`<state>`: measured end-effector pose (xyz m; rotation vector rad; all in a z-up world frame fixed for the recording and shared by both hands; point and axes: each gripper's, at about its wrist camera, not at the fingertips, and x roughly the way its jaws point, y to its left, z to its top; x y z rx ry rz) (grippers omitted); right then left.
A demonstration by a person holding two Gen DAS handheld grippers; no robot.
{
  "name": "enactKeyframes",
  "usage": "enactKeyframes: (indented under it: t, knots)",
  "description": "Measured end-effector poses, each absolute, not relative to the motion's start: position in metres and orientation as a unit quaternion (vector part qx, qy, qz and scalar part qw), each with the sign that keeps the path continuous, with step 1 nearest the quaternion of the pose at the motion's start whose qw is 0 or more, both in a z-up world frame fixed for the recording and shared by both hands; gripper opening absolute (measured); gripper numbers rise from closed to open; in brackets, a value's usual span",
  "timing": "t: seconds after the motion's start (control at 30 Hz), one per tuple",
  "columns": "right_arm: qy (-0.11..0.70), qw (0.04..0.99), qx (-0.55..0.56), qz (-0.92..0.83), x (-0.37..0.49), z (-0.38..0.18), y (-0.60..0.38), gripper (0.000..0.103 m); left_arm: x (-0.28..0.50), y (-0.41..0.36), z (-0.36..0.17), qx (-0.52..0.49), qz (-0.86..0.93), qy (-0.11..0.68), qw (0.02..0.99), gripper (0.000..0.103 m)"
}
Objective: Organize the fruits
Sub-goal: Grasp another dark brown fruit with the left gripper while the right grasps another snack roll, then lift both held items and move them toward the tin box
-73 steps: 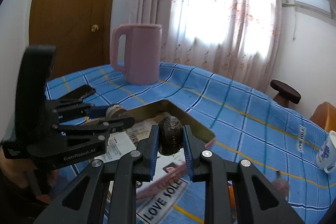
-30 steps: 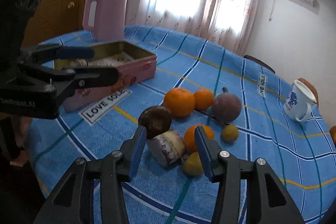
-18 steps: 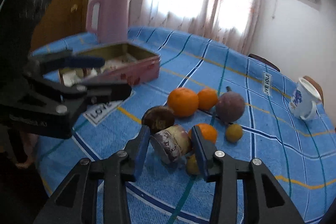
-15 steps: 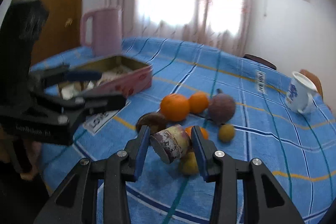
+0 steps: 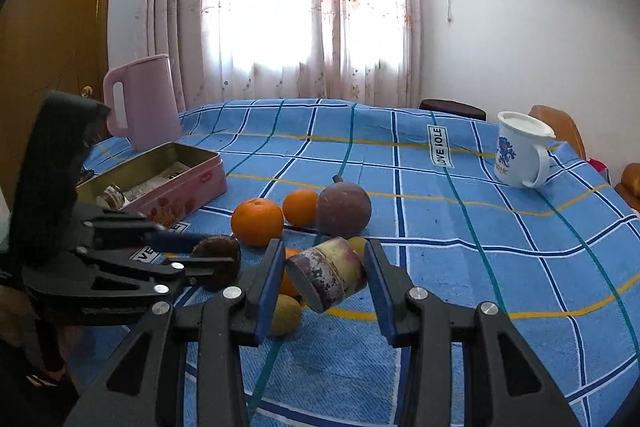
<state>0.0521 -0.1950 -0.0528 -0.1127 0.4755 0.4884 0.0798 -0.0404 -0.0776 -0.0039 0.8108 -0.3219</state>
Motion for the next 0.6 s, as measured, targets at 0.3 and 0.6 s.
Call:
enactKeyframes:
  t: [0.3, 0.6]
  knots:
    - [0.210, 0.946, -0.055, 0.240, 0.043, -0.051, -0.196, 0.043, 0.065, -0.033, -0.067, -0.017, -0.148, 0.346, 0.926, 0.030]
    - [0.183, 0.950, -0.047, 0.249, 0.037, -0.048, -0.200, 0.043, 0.053, -0.033, -0.057, -0.010, -0.129, 0.301, 0.945, 0.030]
